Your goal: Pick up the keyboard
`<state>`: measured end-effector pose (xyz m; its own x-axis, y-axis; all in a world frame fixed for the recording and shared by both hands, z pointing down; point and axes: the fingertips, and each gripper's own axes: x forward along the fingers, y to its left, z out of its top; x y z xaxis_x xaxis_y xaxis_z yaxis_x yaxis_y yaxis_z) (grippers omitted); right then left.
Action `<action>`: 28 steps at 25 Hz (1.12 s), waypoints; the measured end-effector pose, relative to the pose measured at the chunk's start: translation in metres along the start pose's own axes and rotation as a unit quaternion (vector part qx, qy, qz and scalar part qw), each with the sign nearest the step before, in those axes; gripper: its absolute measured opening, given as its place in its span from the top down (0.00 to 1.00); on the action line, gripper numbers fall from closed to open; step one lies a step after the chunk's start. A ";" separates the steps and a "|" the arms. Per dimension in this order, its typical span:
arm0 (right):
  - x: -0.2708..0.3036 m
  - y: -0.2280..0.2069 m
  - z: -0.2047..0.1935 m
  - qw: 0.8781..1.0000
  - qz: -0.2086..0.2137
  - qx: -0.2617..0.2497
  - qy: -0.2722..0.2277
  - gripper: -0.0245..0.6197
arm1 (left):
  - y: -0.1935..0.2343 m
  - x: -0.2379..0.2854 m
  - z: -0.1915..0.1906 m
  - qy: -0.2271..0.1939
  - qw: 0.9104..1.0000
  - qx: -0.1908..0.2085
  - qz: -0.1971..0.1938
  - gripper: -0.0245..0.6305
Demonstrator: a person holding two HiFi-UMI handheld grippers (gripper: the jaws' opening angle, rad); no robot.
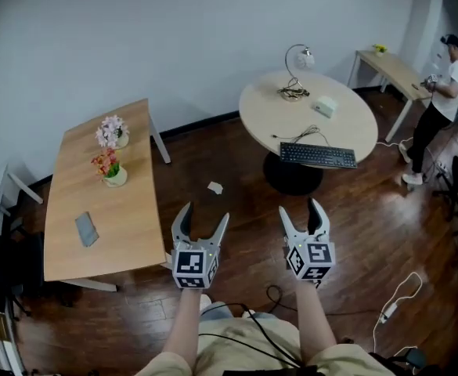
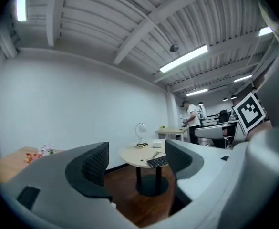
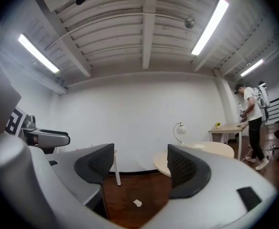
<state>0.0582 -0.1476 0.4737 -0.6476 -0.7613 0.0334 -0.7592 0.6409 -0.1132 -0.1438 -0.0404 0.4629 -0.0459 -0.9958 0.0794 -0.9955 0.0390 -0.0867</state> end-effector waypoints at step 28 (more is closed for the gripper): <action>0.107 -0.207 0.036 0.969 -0.245 -0.012 -0.007 0.41 | -0.085 0.343 0.026 -0.026 0.963 -0.036 -0.267 0.41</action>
<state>0.1480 -0.3653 0.4654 -0.2082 -0.9760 0.0637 -0.9768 0.2041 -0.0648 -0.0726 -0.3873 0.4720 0.4771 -0.8778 0.0443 -0.8789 -0.4765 0.0225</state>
